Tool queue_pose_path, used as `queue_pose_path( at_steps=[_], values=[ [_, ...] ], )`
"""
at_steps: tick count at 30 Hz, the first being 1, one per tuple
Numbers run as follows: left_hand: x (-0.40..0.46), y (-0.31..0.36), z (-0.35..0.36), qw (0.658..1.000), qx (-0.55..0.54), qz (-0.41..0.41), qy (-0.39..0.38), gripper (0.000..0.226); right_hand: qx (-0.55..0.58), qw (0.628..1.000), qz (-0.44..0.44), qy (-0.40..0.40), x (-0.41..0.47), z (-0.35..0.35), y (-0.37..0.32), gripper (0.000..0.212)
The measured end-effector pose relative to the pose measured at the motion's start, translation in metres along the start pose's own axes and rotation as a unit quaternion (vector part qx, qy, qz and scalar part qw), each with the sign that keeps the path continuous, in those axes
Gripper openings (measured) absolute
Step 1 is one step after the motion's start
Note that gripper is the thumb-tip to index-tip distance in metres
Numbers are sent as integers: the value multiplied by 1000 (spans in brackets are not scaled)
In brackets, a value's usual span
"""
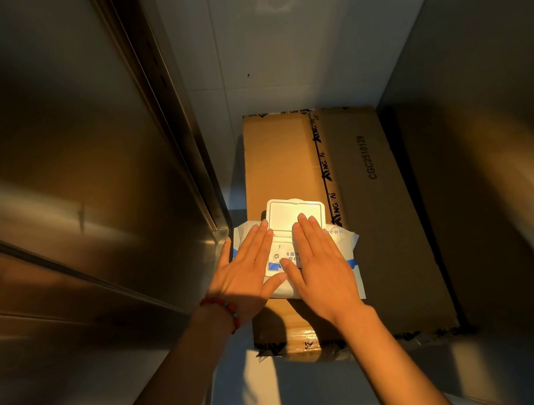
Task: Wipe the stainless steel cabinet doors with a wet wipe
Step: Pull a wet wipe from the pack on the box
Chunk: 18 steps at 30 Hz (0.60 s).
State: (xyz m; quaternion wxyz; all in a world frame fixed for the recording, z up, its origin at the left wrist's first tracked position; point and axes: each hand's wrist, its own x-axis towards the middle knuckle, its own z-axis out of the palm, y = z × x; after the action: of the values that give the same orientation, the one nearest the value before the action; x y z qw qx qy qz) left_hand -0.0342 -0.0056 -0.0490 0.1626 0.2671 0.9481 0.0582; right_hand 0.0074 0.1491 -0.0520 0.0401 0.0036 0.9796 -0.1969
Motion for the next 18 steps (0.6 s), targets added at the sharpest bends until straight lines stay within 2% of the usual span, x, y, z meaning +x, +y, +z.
queue_pose_path(
  at_steps=[9,18],
  values=[
    [-1,2,0,999,41,0,-14,64,11,999,45,20,1,1,-17,60],
    [-2,0,-2,1000,18,8,-6,66,27,996,50,71,-1,-2,-25,56]
  ],
)
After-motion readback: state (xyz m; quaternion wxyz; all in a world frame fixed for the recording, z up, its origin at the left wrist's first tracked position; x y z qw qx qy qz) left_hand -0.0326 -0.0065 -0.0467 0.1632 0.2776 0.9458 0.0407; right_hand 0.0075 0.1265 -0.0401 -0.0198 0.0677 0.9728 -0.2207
